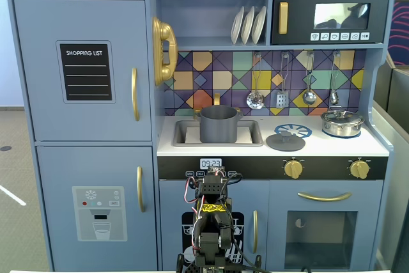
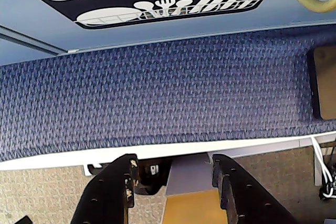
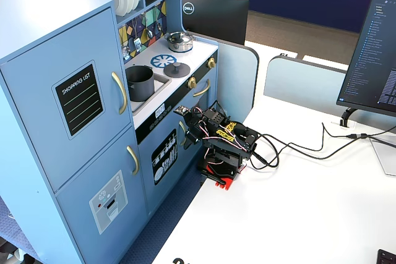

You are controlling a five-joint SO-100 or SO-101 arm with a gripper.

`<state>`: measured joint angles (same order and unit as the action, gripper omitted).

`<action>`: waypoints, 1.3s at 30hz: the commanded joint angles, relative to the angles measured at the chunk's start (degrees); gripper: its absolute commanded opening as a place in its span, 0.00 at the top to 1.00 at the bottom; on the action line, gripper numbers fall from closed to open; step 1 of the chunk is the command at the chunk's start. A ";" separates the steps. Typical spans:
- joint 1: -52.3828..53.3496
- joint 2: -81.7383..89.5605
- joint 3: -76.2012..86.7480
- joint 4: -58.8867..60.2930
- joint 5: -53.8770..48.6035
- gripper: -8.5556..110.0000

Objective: Pick up the lid from the counter and put it on the gray recipient

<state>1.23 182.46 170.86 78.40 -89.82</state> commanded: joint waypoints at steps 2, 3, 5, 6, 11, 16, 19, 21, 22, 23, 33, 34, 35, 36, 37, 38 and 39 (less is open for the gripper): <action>-0.26 -0.26 1.14 9.23 3.25 0.93; -0.26 -0.26 1.14 9.23 3.25 0.93; -0.18 -0.26 1.14 9.23 3.25 0.93; -0.09 -0.26 1.14 9.23 3.25 0.93; 0.53 -0.26 1.14 9.32 1.93 0.93; 5.10 -0.35 0.53 2.46 -0.35 0.93; 9.14 -0.53 -2.81 -6.59 2.02 0.93; 11.95 -1.49 -6.15 -13.10 0.44 0.93; 13.27 -2.55 -7.91 -16.52 -0.79 0.93; 14.33 -3.60 -9.93 -19.69 -1.67 0.93; 23.64 -13.36 -22.94 -47.29 -5.63 0.93; 24.43 -13.89 -23.03 -50.71 -5.89 0.93; 25.31 -14.41 -23.12 -53.70 -6.42 0.93; 26.19 -14.94 -23.20 -56.16 -6.94 0.93; 27.16 -15.47 -23.38 -58.36 -7.29 0.93; 28.04 -16.00 -23.47 -60.56 -7.38 0.93; 28.92 -16.61 -23.55 -62.67 -7.65 0.93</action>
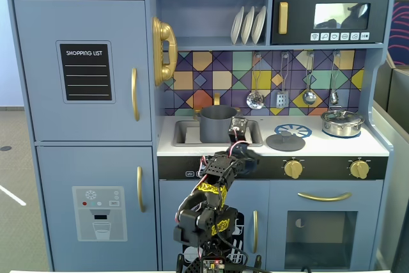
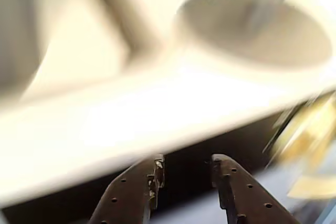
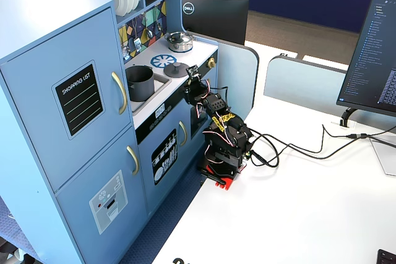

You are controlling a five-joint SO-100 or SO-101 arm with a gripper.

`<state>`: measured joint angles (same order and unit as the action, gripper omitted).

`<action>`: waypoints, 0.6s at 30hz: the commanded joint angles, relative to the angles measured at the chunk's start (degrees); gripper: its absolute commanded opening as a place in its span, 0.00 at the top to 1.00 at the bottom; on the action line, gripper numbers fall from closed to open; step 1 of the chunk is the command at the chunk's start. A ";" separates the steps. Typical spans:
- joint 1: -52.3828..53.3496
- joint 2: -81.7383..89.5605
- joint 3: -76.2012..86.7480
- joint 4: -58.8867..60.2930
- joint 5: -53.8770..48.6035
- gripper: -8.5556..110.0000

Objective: Pick up the lid from the counter and put it on the gray recipient

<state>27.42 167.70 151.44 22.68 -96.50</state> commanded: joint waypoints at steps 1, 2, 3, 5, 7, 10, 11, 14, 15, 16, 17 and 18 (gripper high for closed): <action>3.60 -2.55 -4.13 -9.23 -1.32 0.93; 4.31 -3.25 -4.13 -11.51 -1.32 0.92; 5.01 -4.13 -4.13 -13.45 -1.14 0.92; 6.24 -5.80 -4.13 -17.14 -0.18 0.88; 7.03 -7.56 -4.13 -19.95 1.32 0.82; 8.35 -10.55 -4.75 -23.12 3.69 0.75; 8.88 -11.78 -4.83 -24.35 3.43 0.75; 9.76 -15.12 -4.83 -28.04 3.60 0.73; 10.02 -16.17 -5.01 -28.92 3.60 0.72; 10.20 -17.23 -5.19 -29.62 3.69 0.71; 10.20 -18.37 -5.54 -30.23 3.87 0.71; 10.20 -19.51 -6.06 -30.67 3.96 0.70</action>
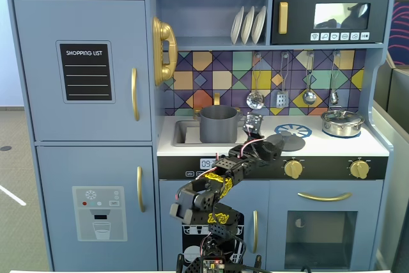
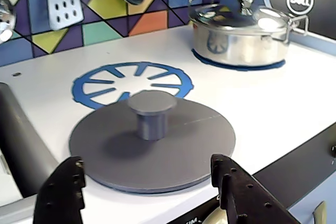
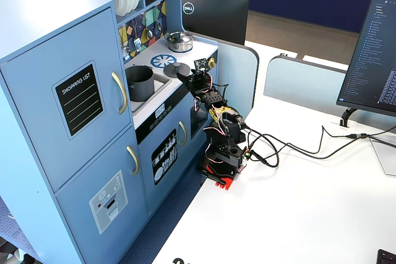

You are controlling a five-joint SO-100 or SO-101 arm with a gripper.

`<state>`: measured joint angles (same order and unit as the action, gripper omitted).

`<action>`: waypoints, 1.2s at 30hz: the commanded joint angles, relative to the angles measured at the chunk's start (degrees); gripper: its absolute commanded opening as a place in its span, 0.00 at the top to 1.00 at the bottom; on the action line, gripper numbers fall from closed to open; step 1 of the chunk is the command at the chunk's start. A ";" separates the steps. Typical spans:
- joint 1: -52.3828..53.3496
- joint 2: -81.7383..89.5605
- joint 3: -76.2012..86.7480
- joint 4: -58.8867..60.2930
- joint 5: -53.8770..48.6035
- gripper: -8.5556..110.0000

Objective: Pick up the lid from the counter and put it on the gray recipient

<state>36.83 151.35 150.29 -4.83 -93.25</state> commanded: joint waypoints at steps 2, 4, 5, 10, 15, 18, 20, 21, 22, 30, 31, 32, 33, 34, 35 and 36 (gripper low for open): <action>0.70 -5.71 -6.24 -4.13 0.44 0.71; 0.35 -8.53 -7.38 -6.24 0.35 0.72; 0.26 -9.84 -8.17 -6.77 0.18 0.71; -0.18 -16.61 -12.13 -9.84 0.53 0.72; -0.62 -22.68 -15.82 -12.13 0.62 0.73; -0.88 -26.02 -17.58 -13.18 0.26 0.74; -1.41 -27.95 -18.63 -13.97 0.18 0.74; -1.58 -29.00 -19.07 -14.41 0.18 0.74; -1.76 -30.06 -19.69 -14.68 0.09 0.74; -2.55 -37.79 -25.75 -15.64 -0.53 0.75; -2.55 -38.76 -26.72 -15.64 -0.53 0.76; -2.55 -39.64 -27.42 -15.64 -0.53 0.76; -2.55 -40.43 -28.04 -15.64 -0.53 0.76; -2.46 -40.96 -28.48 -15.73 -0.62 0.76; -2.37 -41.57 -28.92 -15.73 -0.70 0.76; -2.29 -42.10 -29.36 -15.73 -0.70 0.76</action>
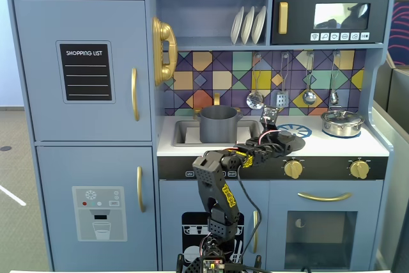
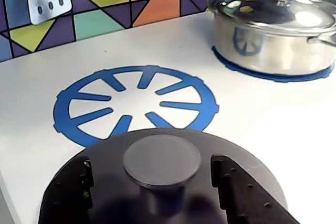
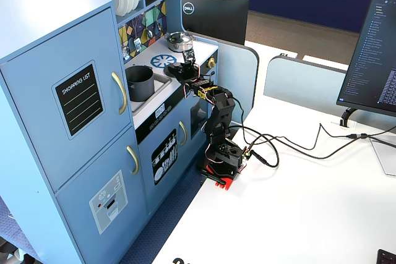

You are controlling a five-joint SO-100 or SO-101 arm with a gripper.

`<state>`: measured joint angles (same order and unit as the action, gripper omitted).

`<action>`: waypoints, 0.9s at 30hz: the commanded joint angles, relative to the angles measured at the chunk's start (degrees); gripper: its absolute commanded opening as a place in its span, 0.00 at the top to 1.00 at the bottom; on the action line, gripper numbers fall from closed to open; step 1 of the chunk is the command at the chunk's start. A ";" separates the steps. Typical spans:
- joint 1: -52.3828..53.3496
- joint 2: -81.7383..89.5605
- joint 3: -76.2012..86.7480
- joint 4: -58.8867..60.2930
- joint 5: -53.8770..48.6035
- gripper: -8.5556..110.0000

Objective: Pick up the lid from the counter and put it on the gray recipient

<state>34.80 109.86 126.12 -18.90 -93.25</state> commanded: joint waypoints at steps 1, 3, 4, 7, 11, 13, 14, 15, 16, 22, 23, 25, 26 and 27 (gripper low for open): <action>-0.26 -1.14 -5.63 -1.67 -0.62 0.76; -0.18 -1.85 -5.89 -1.67 -0.53 0.77; -0.09 -2.02 -5.89 -1.67 -0.70 0.77; -0.09 -2.55 -5.63 -1.76 -0.79 0.78; 0.00 -2.81 -4.57 -1.76 -1.41 0.84; 0.18 -2.72 -3.52 -1.76 -3.08 0.91; 0.18 -2.64 -3.08 -1.76 -3.69 0.93; 0.18 -2.37 -2.72 -2.02 -3.60 0.93; 0.18 -2.20 -2.46 -2.11 -3.34 0.93; 0.09 -1.58 -2.72 -2.81 -3.43 0.93; -0.09 -1.41 -2.90 -3.08 -3.43 0.93; -0.18 -1.14 -3.60 -3.25 -3.34 0.93; -0.26 -0.97 -3.87 -3.43 -3.34 0.93; -0.26 -0.70 -4.13 -3.60 -3.34 0.93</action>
<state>34.63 106.79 124.19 -20.57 -95.98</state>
